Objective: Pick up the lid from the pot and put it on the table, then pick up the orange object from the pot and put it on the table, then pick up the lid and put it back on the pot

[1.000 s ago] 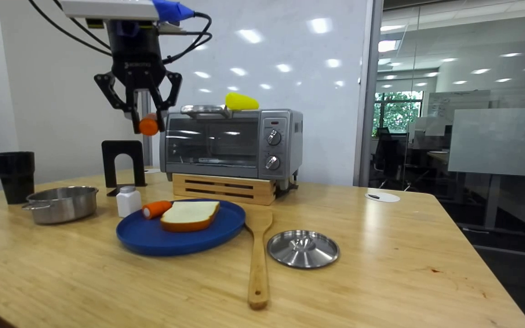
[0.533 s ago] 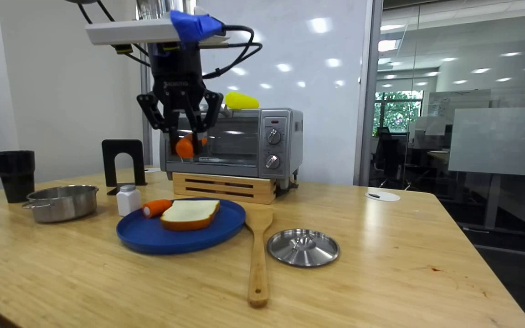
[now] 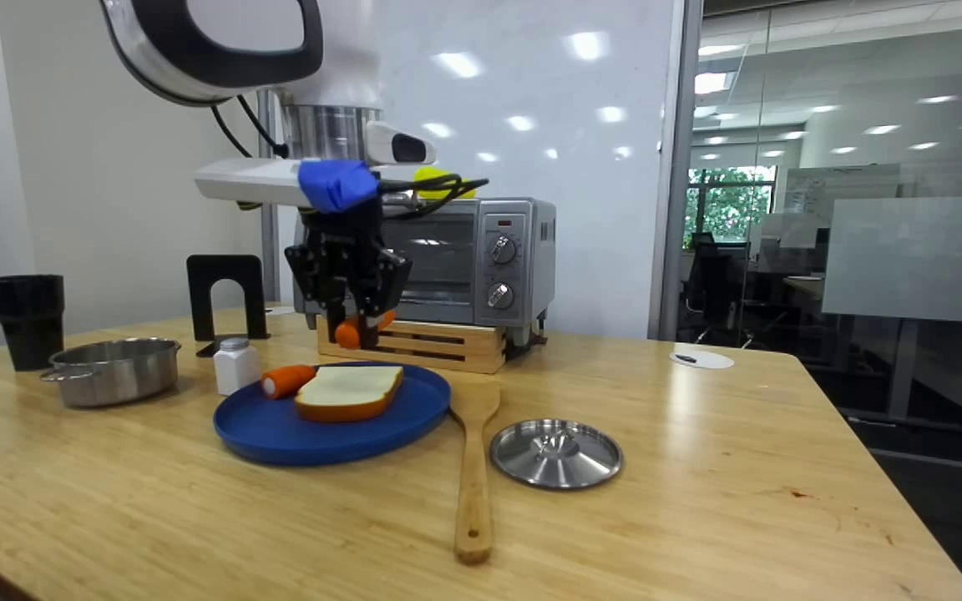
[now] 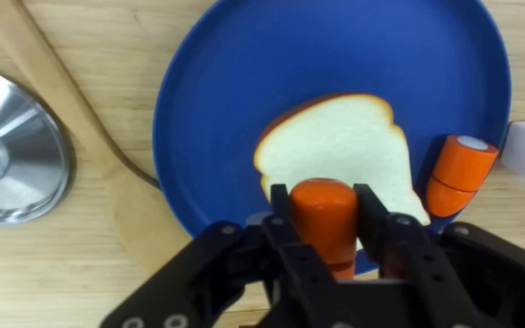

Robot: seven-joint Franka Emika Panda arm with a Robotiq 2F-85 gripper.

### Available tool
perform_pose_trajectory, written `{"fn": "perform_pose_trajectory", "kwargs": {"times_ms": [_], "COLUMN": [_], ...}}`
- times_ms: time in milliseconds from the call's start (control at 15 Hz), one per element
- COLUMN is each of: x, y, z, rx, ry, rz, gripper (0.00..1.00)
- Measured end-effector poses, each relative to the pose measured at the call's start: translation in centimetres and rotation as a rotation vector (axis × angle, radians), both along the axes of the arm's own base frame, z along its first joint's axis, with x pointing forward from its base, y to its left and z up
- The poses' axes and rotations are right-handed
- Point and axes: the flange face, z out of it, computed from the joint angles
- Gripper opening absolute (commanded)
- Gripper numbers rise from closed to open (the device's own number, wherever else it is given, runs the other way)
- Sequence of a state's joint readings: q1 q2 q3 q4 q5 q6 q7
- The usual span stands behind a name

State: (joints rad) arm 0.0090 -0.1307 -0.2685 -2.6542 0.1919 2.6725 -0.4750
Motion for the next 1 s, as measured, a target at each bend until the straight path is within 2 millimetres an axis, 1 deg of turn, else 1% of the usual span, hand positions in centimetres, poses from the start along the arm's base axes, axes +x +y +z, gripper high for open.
{"fn": "perform_pose_trajectory", "kwargs": {"times_ms": [133, 267, 600, 1000], "x": [0.3, 0.5, 0.0, -1.6], "y": [0.3, 0.3, -0.9, -2.8], "z": [-1.4, -2.1, -2.3, -3.1], "rx": [0.030, 0.046, 0.061, 0.107], "ry": [0.025, 0.039, 0.061, 0.158], "rz": [-0.037, -0.064, -0.117, -0.169], "gripper": [0.13, 0.13, 0.13, 0.13]}}
